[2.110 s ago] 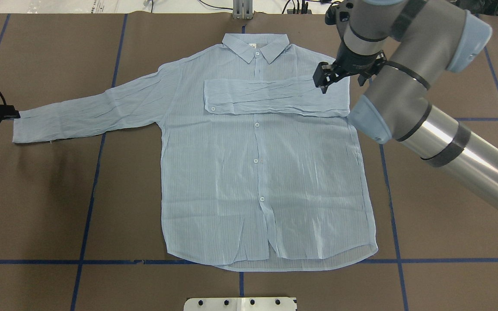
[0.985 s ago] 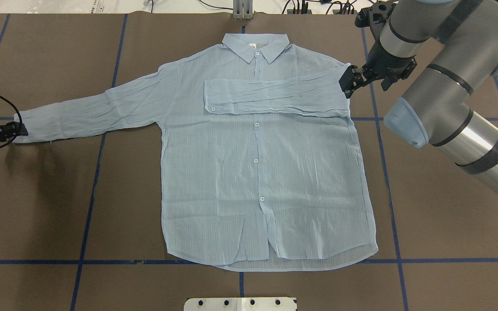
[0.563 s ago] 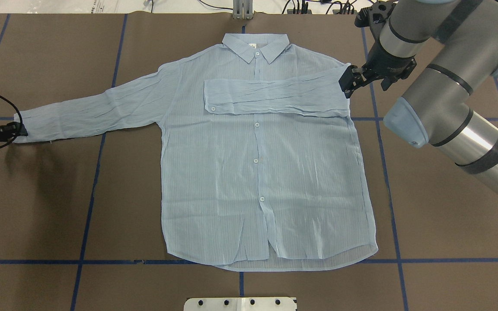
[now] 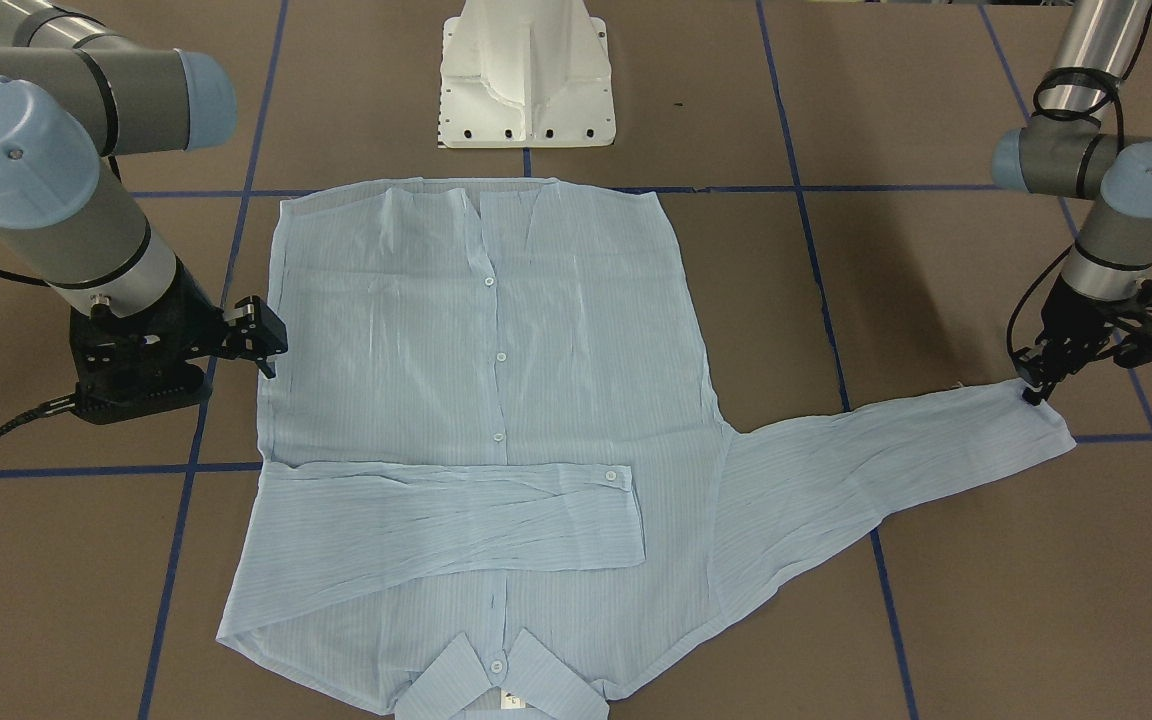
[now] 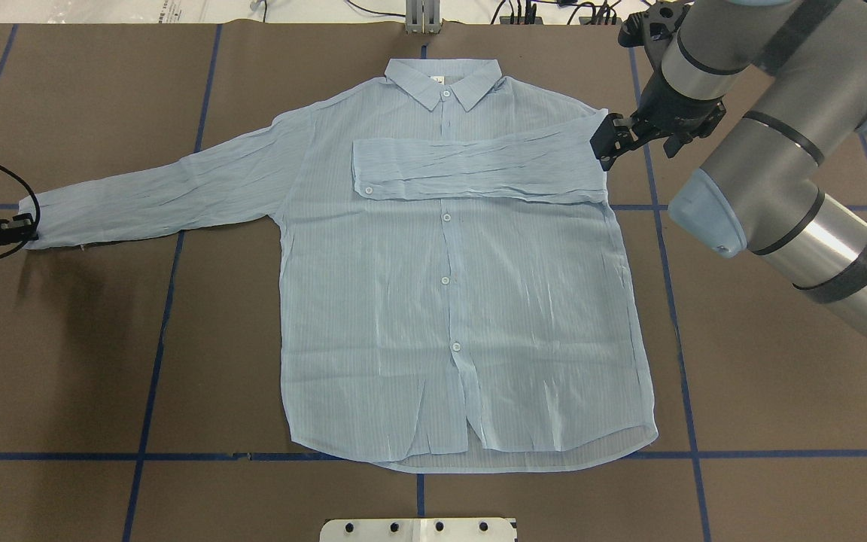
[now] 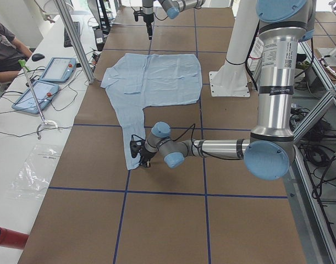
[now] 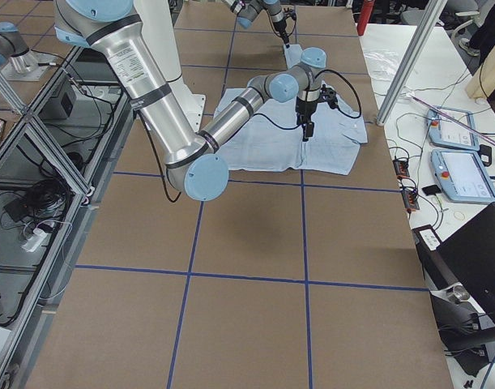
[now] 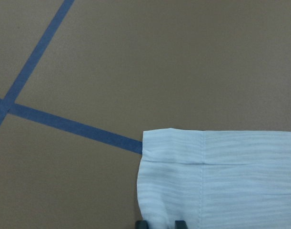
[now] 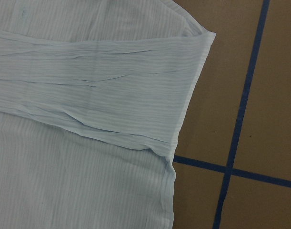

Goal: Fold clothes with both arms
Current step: 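Release the sleeve with the right gripper while the left gripper grasps the other cuff, then lift the other sleeve and fold it across the shirt with the left gripper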

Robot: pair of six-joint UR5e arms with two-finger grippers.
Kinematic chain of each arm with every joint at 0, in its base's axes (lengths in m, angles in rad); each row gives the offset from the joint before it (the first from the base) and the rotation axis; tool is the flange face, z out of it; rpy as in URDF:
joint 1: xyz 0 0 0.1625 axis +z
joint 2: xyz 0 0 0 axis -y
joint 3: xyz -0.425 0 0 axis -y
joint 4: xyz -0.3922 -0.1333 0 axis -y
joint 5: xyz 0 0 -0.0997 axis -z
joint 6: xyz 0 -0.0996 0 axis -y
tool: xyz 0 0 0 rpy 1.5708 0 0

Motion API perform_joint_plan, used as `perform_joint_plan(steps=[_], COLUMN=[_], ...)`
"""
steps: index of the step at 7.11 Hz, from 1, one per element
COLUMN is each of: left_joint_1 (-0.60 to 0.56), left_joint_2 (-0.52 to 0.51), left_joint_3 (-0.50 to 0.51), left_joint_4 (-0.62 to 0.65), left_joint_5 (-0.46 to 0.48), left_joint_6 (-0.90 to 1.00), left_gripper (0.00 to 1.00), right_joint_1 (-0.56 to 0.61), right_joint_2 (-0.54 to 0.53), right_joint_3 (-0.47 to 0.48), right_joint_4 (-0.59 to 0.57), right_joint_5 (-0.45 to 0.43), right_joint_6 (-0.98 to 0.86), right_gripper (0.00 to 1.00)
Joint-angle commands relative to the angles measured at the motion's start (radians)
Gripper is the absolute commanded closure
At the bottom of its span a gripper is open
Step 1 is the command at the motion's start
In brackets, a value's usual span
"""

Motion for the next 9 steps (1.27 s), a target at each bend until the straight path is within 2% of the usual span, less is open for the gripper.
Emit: perform_joint_plan(steps=[1, 2, 3, 4, 5, 7, 8, 9], left_joint_1=[-0.002, -0.007, -0.008, -0.011, -0.011, -0.005, 0.001, 0.004], left_joint_2=[0.002, 0.003, -0.001, -0.058, -0.18, -0.471, -0.565, -0.655], left_joint_3=[-0.044, -0.122, -0.249, -0.353, -0.406, -0.414, -0.404, -0.364], left_joint_4=[0.031, 0.115, 0.247, 0.404, 0.589, 0.89, 0.951, 0.942], left_joint_5=[-0.002, -0.005, -0.006, -0.008, -0.009, -0.014, -0.063, -0.102], left_joint_6=[0.073, 0.133, 0.138, 0.135, 0.121, 0.004, -0.084, -0.232], left_gripper=[1.0, 1.0, 1.0, 1.0, 1.0, 1.0, 1.0, 1.0], right_joint_1=[0.002, 0.002, 0.002, 0.003, 0.018, 0.054, 0.075, 0.095], right_joint_2=[-0.01, -0.029, -0.055, -0.09, -0.139, -0.252, -0.304, -0.351], right_joint_3=[0.0, 0.017, 0.04, 0.058, 0.073, 0.147, 0.161, 0.176], right_joint_4=[0.0, 0.0, -0.002, -0.003, -0.005, -0.002, 0.0, 0.0], right_joint_5=[0.003, 0.003, 0.005, 0.005, 0.011, 0.021, 0.047, 0.058], right_joint_6=[-0.002, 0.0, -0.002, -0.002, -0.012, -0.058, -0.081, -0.113], right_gripper=[0.0, 0.0, 0.0, 0.0, 0.0, 0.0, 0.0, 0.0])
